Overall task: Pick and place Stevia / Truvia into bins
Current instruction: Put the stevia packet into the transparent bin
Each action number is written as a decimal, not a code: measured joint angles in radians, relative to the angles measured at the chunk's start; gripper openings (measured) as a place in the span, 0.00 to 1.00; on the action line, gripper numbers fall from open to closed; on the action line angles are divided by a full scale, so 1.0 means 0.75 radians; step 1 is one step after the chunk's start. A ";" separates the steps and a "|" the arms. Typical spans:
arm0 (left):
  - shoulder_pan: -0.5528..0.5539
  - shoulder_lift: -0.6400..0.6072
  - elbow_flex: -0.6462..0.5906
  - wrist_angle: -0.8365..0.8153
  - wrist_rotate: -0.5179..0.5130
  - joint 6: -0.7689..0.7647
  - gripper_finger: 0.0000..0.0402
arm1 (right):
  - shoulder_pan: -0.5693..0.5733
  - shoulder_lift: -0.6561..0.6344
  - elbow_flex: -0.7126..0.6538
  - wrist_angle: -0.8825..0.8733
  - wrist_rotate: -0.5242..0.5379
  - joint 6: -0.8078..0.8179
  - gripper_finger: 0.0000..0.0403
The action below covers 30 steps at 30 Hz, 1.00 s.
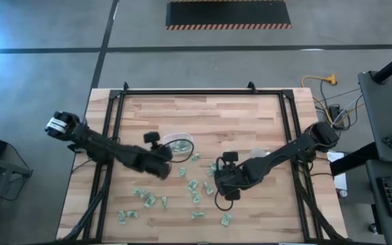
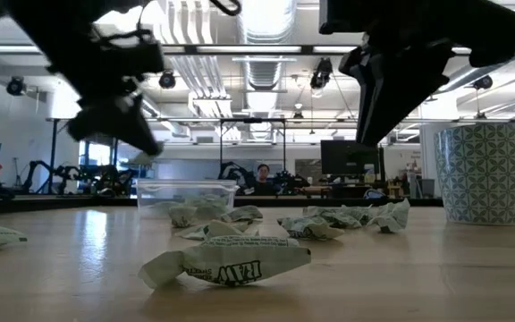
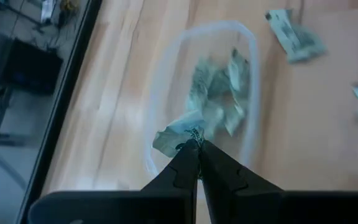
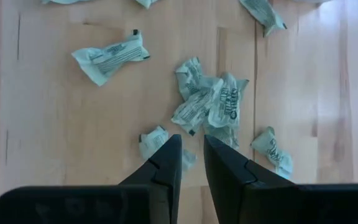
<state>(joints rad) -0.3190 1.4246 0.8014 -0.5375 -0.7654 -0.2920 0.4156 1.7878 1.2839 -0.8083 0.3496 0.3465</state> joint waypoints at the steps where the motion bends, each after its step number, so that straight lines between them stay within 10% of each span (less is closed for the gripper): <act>1: 0.033 0.000 -0.006 0.043 0.014 0.063 0.00 | 0.000 0.000 -0.003 0.003 0.002 0.010 0.15; 11: 0.243 0.000 -0.024 0.140 0.210 0.308 0.03 | 0.005 0.002 -0.044 0.025 0.032 0.026 0.15; 23: 0.256 0.000 0.017 0.147 0.248 0.327 0.47 | -0.091 0.002 -0.196 0.316 0.087 -0.175 0.26; 30: 0.212 -0.020 0.050 0.144 0.274 0.292 0.53 | -0.261 -0.013 -0.267 0.260 0.085 -0.098 0.26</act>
<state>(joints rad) -0.1603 1.4097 0.8386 -0.4298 -0.5603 -0.0731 0.2195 1.7779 1.0835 -0.6135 0.4132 0.2728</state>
